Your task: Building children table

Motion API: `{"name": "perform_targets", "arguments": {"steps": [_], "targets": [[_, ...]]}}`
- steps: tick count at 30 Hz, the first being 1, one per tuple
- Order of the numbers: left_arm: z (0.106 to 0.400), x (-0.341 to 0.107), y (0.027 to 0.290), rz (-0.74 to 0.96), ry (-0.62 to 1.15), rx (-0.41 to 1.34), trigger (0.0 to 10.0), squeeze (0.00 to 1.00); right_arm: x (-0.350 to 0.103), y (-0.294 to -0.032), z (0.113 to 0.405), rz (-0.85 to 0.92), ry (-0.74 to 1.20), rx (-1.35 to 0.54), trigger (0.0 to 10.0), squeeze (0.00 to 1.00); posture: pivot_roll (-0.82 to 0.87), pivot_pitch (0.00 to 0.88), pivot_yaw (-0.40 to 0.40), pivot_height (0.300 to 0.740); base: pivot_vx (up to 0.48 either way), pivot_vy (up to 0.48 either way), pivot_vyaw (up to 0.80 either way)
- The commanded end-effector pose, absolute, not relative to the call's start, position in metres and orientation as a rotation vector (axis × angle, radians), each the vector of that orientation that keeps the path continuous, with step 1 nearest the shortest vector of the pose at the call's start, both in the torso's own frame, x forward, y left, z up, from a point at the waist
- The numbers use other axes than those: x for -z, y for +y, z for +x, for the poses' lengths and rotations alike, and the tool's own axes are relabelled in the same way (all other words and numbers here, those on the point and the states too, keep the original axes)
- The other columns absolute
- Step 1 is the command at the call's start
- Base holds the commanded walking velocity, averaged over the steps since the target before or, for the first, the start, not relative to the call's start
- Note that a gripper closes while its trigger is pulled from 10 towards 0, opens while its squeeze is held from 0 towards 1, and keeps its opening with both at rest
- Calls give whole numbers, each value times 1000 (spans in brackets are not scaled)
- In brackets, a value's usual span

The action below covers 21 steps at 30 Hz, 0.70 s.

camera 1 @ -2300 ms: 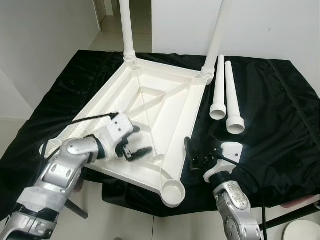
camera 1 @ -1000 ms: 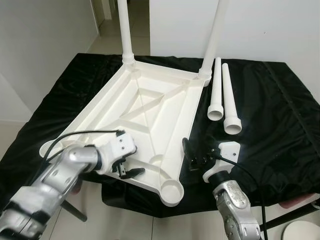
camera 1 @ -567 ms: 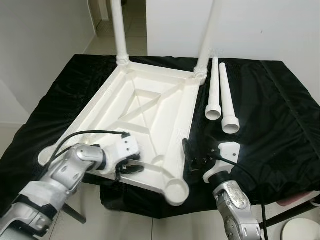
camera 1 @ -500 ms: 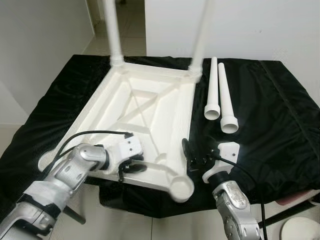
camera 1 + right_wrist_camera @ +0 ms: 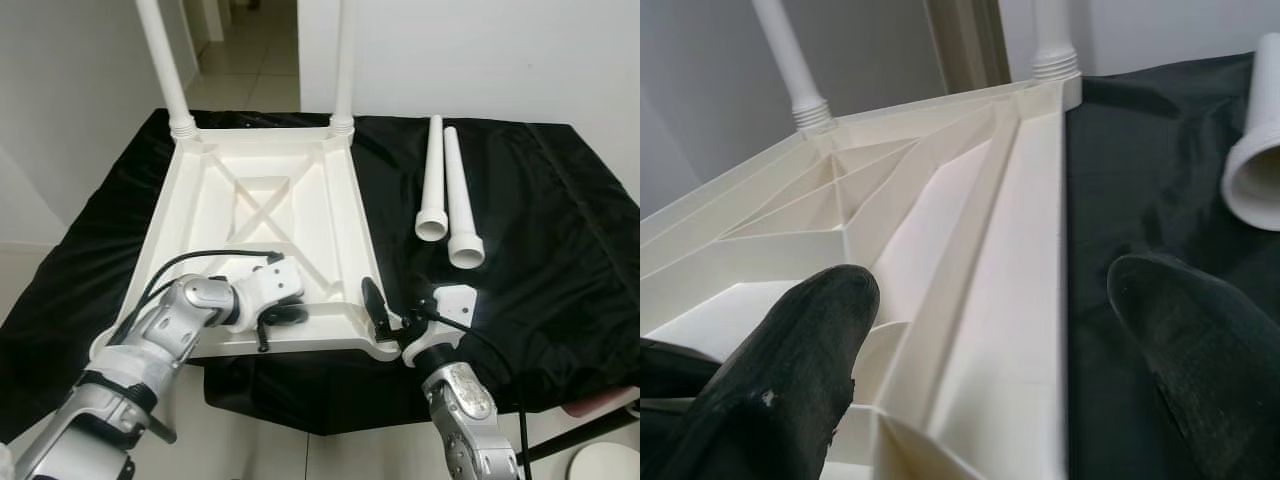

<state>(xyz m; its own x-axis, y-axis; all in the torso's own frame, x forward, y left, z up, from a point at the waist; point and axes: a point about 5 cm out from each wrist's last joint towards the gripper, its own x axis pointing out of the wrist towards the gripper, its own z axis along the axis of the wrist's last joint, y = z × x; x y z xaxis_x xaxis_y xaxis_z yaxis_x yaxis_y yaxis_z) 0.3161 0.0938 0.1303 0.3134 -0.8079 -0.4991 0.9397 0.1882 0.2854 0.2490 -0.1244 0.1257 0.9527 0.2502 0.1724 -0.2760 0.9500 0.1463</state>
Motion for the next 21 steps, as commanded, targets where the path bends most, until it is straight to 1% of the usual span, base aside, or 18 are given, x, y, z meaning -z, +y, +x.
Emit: {"name": "perform_targets", "arguments": {"steps": [1,4,5,8,9,11,12,17,19,21], "targets": [[327,-145,87,607,108,1056,10000,0,-122,-125,249,163,-146,-258,10000,0,-41,37,50,740,0,0,0],[326,-145,82,595,101,1073,10000,0,-122,-125,249,163,-146,-256,10000,0,-42,37,52,740,0,0,0],[325,-146,77,583,95,1094,10000,1000,-123,-125,250,163,-147,-253,10000,0,-44,38,55,740,0,0,0],[324,-148,67,572,65,1116,10000,1000,-124,-127,250,159,-160,-236,10000,0,-44,38,55,740,0,0,0],[323,-150,64,573,50,1122,10000,1000,-127,-129,252,152,-174,-212,10000,0,-55,38,66,740,0,0,0],[323,-151,61,579,33,1127,10000,1000,-129,-131,253,149,-187,-192,10000,0,-55,38,66,740,0,0,0],[322,-152,60,564,27,1136,10000,0,-132,-135,255,139,-205,-164,10000,0,-57,40,69,740,0,0,0],[319,-159,62,509,-13,1156,10000,0,-140,-149,260,120,-252,-52,10000,0,-62,44,73,740,0,0,0],[322,-168,64,422,-25,1133,10000,0,-144,-164,264,120,-269,63,10000,0,-57,51,77,740,0,0,0],[323,-173,65,365,-35,1115,10000,0,-144,-169,266,140,-270,106,10000,0,-55,53,74,740,0,0,0]]}}
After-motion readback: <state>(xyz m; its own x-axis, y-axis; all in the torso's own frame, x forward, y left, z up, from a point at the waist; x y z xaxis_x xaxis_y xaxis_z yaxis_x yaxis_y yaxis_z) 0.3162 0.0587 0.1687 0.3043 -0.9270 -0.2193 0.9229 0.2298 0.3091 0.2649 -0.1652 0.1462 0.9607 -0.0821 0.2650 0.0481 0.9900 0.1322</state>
